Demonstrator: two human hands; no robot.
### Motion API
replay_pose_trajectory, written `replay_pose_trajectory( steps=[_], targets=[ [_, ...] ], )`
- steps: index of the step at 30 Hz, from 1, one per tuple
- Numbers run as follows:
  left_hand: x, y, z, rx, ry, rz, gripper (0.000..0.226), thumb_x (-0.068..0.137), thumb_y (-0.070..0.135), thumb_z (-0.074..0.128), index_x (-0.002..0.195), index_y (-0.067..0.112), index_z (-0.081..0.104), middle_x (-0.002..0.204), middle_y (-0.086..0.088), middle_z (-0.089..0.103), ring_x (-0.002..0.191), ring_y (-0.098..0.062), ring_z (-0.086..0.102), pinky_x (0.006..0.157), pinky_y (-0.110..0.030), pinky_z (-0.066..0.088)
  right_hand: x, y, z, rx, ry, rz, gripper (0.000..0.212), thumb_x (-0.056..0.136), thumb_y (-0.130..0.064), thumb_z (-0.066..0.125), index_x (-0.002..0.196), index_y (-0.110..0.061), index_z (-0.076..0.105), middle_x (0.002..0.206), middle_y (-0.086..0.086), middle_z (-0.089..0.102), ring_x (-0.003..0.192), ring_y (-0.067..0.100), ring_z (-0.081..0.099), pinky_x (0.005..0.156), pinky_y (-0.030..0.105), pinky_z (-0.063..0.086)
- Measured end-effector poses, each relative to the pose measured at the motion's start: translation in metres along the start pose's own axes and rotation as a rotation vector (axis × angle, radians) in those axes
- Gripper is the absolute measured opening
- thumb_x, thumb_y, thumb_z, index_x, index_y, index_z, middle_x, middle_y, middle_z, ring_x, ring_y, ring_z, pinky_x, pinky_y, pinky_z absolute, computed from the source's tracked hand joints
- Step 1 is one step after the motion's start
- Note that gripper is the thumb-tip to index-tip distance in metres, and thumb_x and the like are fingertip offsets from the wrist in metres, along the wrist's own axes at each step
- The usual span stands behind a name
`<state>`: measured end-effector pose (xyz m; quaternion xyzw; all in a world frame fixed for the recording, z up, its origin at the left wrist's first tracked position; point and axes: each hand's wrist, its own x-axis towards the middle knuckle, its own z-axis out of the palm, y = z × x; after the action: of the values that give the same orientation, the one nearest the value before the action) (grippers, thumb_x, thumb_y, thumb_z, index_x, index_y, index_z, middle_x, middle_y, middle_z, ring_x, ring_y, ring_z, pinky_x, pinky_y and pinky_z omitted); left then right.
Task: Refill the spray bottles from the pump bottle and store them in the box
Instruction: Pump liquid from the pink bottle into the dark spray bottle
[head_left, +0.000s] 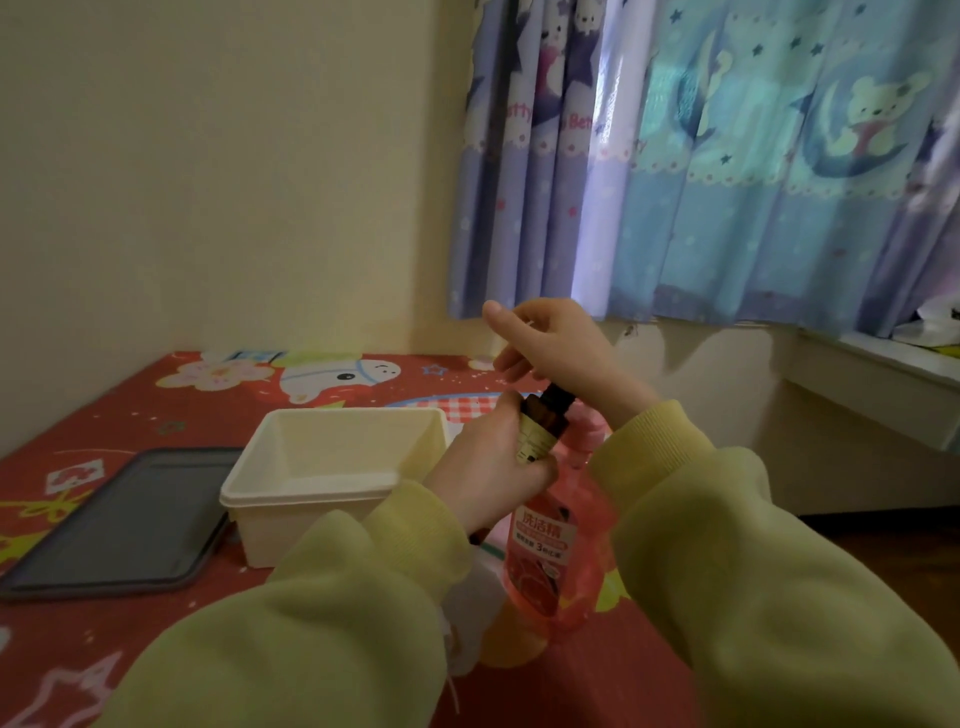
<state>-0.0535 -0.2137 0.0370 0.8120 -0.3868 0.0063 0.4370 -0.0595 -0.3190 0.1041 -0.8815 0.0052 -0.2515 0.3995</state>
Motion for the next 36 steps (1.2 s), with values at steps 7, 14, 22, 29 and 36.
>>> replay_pose_trajectory(
  steps=[7, 14, 22, 29, 36],
  targets=[
    [-0.005, -0.004, 0.008, 0.005, -0.004, -0.032, 0.025, 0.078, 0.016, 0.061, 0.091, 0.016, 0.039, 0.074, -0.001, 0.055, 0.064, -0.021, 0.059, 0.063, -0.04, 0.051, -0.006, 0.01, 0.005, -0.008, 0.066, -0.025, 0.036, 0.085, -0.057, 0.052, 0.072, -0.024, 0.056, 0.064, -0.001, 0.069, 0.059, 0.009, 0.067, 0.063, 0.028, 0.053],
    [-0.002, 0.003, -0.003, 0.074, -0.039, -0.012, 0.027, 0.079, 0.017, 0.061, 0.093, 0.016, 0.039, 0.073, 0.002, 0.051, 0.066, -0.021, 0.057, 0.063, -0.039, 0.05, -0.005, 0.0, -0.001, 0.034, -0.031, 0.035, 0.036, 0.09, -0.048, 0.052, 0.084, -0.013, 0.061, 0.073, 0.006, 0.071, 0.058, 0.011, 0.066, 0.054, 0.02, 0.047],
    [-0.003, 0.0, 0.0, 0.043, -0.025, -0.014, 0.026, 0.077, 0.017, 0.061, 0.093, 0.015, 0.04, 0.074, -0.001, 0.055, 0.065, -0.022, 0.06, 0.064, -0.042, 0.053, -0.004, 0.004, 0.002, -0.027, -0.002, -0.001, 0.039, 0.085, -0.056, 0.053, 0.084, -0.019, 0.061, 0.068, -0.001, 0.07, 0.061, 0.008, 0.067, 0.06, 0.022, 0.048],
    [-0.004, -0.003, 0.002, 0.055, -0.048, -0.039, 0.027, 0.079, 0.018, 0.061, 0.096, 0.016, 0.04, 0.074, 0.0, 0.055, 0.065, -0.021, 0.059, 0.065, -0.042, 0.053, -0.005, 0.009, 0.005, -0.007, -0.006, 0.024, 0.036, 0.084, -0.057, 0.054, 0.077, -0.022, 0.059, 0.064, -0.003, 0.069, 0.059, 0.006, 0.067, 0.063, 0.026, 0.051],
    [-0.002, 0.003, -0.006, 0.052, -0.047, 0.006, 0.027, 0.079, 0.018, 0.061, 0.093, 0.018, 0.038, 0.073, 0.003, 0.053, 0.061, -0.013, 0.054, 0.059, -0.035, 0.048, -0.004, -0.001, 0.001, -0.026, -0.026, 0.002, 0.034, 0.087, -0.053, 0.053, 0.076, -0.021, 0.058, 0.066, -0.003, 0.069, 0.056, 0.004, 0.065, 0.05, 0.013, 0.043]
  ],
)
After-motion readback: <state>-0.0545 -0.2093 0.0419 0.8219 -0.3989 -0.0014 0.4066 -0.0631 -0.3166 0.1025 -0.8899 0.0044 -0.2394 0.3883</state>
